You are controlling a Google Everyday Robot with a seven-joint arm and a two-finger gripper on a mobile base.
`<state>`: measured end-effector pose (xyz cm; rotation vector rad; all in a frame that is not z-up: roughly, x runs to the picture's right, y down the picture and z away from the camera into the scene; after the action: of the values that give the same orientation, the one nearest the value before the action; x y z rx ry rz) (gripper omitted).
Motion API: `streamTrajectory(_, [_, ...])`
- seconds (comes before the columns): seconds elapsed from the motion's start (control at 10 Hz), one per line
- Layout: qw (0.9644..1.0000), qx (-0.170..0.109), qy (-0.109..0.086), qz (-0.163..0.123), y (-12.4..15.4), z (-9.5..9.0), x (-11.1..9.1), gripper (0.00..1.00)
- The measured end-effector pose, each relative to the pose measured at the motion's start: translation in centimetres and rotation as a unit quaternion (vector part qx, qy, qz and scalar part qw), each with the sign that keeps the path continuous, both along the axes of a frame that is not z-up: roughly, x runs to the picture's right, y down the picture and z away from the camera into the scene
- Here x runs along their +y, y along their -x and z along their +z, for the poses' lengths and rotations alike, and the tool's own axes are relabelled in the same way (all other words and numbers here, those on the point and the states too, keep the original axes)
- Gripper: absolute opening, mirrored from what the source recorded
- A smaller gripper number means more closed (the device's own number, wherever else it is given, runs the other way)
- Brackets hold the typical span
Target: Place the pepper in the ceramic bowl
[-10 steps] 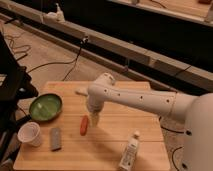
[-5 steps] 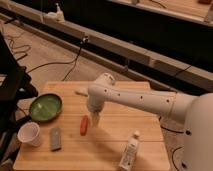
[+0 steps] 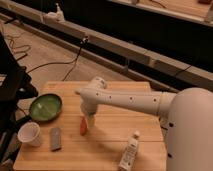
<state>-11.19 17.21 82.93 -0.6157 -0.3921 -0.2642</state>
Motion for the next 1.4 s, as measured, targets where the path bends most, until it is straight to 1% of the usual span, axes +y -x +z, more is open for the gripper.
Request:
streamTrajectory(0.1, [1.0, -0.005, 0.006, -0.002, 0.3, 0.3, 0.7, 0.8])
streamTrajectory(0.2, [0.9998, -0.011, 0.016, -0.001, 0.7, 0.8, 1.8, 0.8])
streamTrajectory(0.4, [0.9994, -0.02, 0.029, 0.001, 1.2, 1.2, 3.1, 0.79])
streamTrajectory(0.5, [0.9991, -0.024, 0.035, 0.0, 1.3, 1.4, 3.7, 0.73])
streamTrajectory(0.7, [0.9987, -0.03, 0.04, -0.009, 1.4, 1.6, 4.4, 0.53])
streamTrajectory(0.8, [0.9987, -0.03, 0.041, -0.011, 1.3, 1.6, 4.5, 0.45])
streamTrajectory(0.9, [0.9987, -0.029, 0.04, -0.011, 1.0, 1.7, 4.5, 0.33])
streamTrajectory(1.1, [0.999, -0.025, 0.036, -0.013, 0.5, 1.7, 4.2, 0.15])
streamTrajectory(1.2, [0.9993, -0.023, 0.029, -0.007, 0.4, 1.7, 3.5, 0.04])
streamTrajectory(1.3, [0.9995, -0.023, 0.021, -0.001, 0.5, 1.6, 2.8, 0.01])
streamTrajectory(1.4, [0.9996, -0.026, 0.006, 0.01, 0.7, 1.3, 1.4, 0.0])
